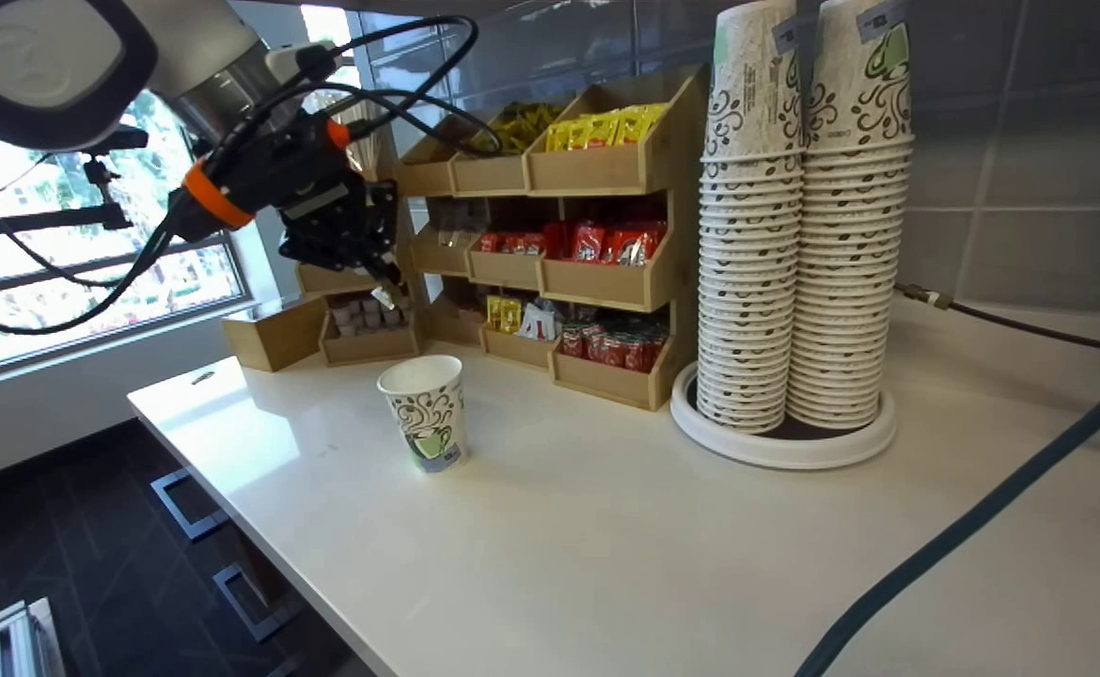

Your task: Pick up the brown pack and put it down

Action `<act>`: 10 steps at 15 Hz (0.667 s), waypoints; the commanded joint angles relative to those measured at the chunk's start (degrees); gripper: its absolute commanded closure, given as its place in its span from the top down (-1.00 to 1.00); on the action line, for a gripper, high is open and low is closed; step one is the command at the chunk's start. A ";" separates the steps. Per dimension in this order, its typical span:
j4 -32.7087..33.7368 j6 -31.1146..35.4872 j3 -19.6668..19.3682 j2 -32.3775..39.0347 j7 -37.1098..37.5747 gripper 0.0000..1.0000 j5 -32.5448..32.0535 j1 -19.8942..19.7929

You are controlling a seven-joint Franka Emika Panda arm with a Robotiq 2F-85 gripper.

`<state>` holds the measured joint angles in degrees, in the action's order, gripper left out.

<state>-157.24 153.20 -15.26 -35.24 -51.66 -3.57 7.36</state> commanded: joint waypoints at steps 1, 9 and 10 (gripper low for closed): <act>0.08 -0.15 0.29 0.00 -0.10 -0.96 0.25 -0.19; 0.02 2.01 -6.66 0.40 -2.24 -0.96 7.05 3.46; 0.03 2.39 -7.66 0.57 -2.69 -0.96 8.51 4.34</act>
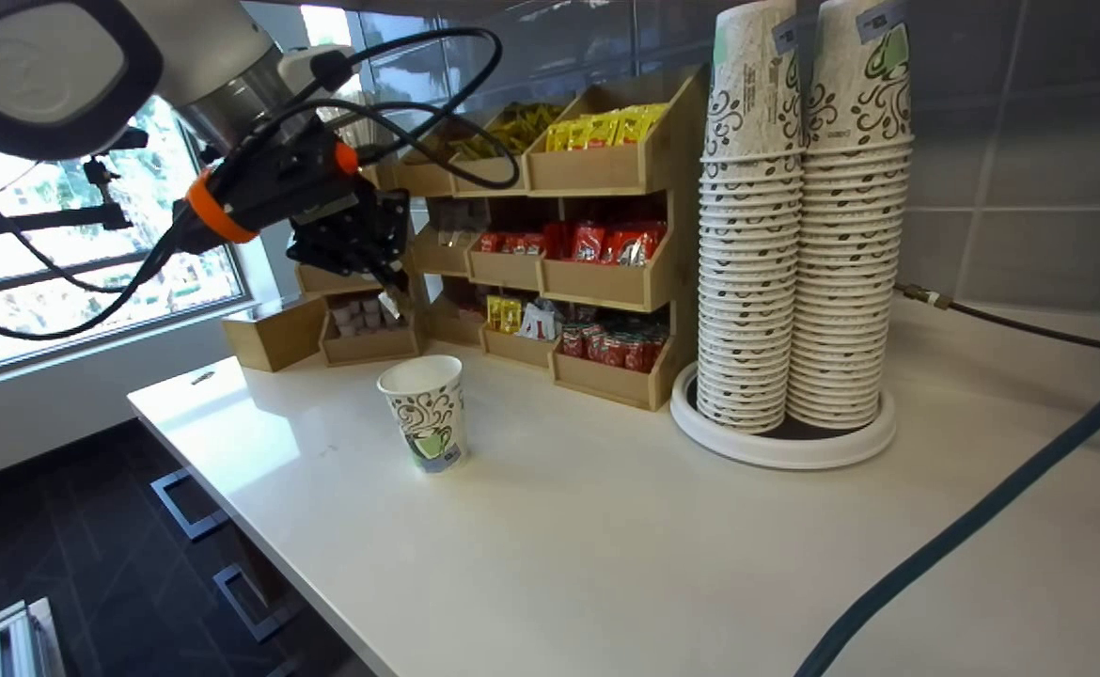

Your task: Pick up the brown pack and put it down

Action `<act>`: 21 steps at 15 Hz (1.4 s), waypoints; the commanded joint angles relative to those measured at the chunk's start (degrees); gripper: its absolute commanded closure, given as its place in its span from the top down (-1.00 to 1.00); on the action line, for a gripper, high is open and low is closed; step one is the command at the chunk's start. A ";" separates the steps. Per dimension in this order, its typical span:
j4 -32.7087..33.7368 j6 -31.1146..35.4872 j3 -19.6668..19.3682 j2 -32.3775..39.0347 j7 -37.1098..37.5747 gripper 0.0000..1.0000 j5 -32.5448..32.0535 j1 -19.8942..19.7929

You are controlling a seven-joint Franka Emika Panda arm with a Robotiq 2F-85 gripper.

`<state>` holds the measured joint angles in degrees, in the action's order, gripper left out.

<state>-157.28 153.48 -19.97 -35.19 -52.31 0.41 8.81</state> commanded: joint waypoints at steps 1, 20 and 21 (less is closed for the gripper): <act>0.08 2.79 -4.32 0.46 -2.64 -0.96 6.50 4.29; -0.03 10.16 -24.86 0.66 -15.42 -0.96 19.39 20.14; -0.03 10.05 -25.48 0.63 -15.53 -0.96 19.21 20.51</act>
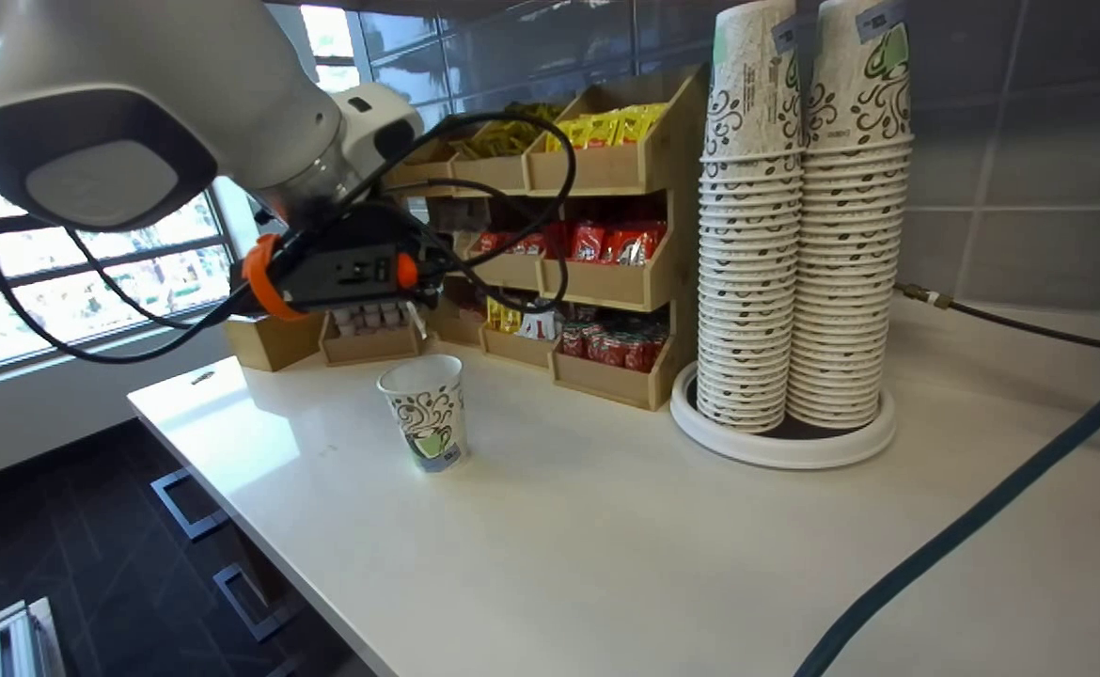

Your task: Pick up the brown pack and put it down

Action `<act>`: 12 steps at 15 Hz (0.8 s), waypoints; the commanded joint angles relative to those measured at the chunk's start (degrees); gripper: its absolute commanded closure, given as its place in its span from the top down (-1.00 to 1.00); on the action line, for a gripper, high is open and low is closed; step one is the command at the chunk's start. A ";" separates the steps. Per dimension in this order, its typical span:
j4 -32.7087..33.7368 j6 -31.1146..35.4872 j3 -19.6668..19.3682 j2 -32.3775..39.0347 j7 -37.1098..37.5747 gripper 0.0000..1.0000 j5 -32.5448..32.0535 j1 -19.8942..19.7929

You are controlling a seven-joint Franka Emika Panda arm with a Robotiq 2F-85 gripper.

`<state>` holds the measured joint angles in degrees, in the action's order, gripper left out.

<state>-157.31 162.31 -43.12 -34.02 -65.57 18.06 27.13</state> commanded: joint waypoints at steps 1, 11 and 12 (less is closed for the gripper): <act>0.00 1.08 -2.91 -0.63 -2.28 -0.96 1.51 2.52; 0.13 0.46 -7.56 -4.41 -2.37 -0.96 1.41 5.03; 0.13 0.21 -7.94 -4.67 -2.24 -0.96 1.07 5.15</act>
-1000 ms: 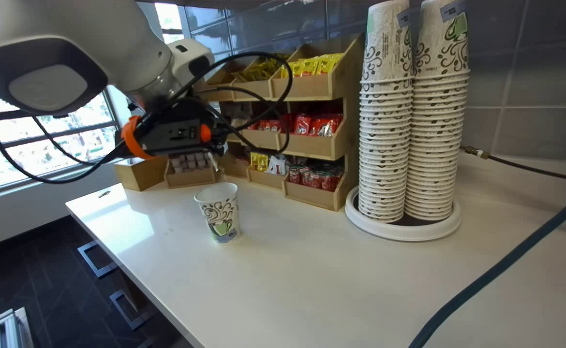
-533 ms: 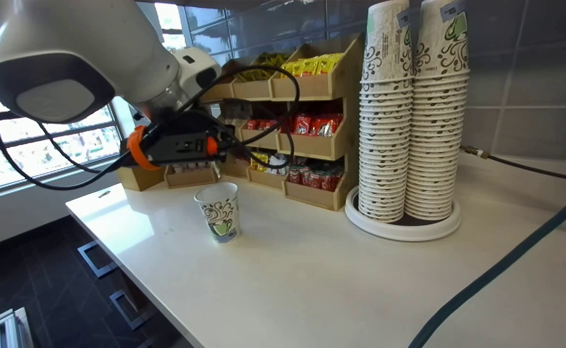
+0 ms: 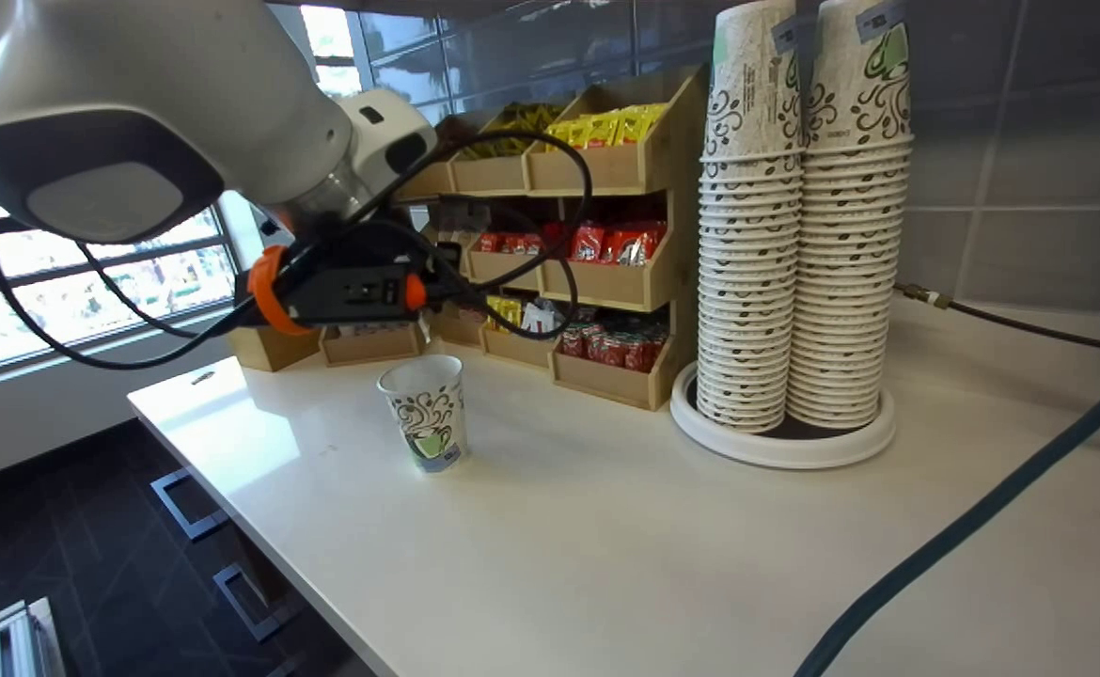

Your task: Pick up the brown pack and put it down

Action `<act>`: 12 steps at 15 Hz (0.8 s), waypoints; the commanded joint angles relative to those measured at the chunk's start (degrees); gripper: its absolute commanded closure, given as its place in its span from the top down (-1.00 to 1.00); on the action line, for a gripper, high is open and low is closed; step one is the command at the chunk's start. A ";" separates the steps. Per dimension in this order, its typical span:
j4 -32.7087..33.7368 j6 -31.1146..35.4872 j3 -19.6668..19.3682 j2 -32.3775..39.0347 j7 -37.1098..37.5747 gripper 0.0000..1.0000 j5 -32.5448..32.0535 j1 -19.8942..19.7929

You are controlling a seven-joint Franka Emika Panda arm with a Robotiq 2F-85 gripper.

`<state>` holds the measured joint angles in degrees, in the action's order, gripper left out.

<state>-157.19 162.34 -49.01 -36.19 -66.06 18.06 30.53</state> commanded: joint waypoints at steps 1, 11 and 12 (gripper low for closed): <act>0.00 0.12 -2.46 -2.88 -1.58 -0.96 0.91 1.99; -0.01 -0.47 -4.54 -4.53 -2.67 -0.96 1.99 3.51; -0.01 -0.92 -4.37 -4.29 -2.54 -0.96 1.76 3.17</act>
<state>-157.19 162.30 -52.75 -39.09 -66.42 18.13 33.32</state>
